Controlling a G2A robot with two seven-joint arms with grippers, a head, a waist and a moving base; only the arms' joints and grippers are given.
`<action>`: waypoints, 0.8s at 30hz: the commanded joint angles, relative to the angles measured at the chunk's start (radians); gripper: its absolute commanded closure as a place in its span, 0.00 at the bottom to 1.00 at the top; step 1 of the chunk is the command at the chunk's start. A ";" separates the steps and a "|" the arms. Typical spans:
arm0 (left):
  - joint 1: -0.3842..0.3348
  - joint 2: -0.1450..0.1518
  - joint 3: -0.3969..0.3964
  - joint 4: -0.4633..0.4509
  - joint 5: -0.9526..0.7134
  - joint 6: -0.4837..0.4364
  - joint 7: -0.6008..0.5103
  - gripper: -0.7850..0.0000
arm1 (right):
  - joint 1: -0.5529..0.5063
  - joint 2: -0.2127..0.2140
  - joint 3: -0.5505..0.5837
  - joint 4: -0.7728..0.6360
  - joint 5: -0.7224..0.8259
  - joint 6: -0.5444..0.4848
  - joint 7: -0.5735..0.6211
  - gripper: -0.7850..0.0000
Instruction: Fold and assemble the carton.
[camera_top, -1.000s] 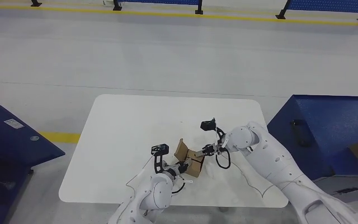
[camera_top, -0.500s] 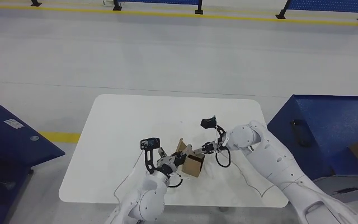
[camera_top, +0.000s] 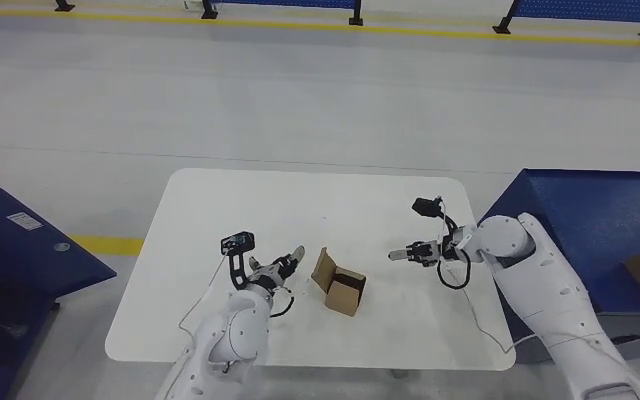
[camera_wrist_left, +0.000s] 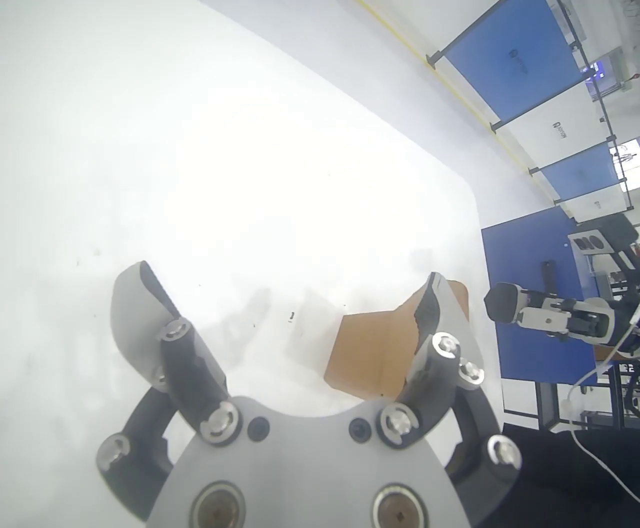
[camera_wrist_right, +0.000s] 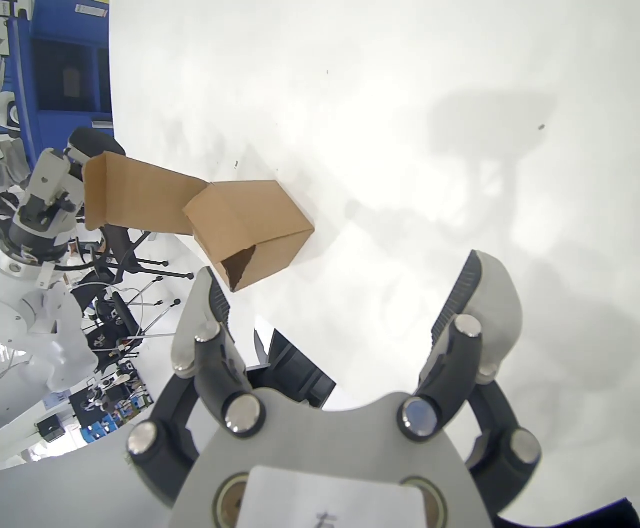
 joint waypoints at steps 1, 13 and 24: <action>-0.006 -0.002 0.002 0.013 -0.005 0.000 0.001 0.00 | -0.015 0.006 0.007 -0.009 -0.008 0.000 0.026 0.00; -0.029 -0.010 0.021 0.055 -0.004 0.022 -0.037 0.00 | -0.037 0.007 -0.031 -0.019 -0.042 -0.010 0.074 0.00; -0.006 -0.014 0.040 0.036 -0.047 0.004 -0.094 0.00 | -0.017 -0.008 -0.074 -0.005 -0.034 -0.015 0.063 0.00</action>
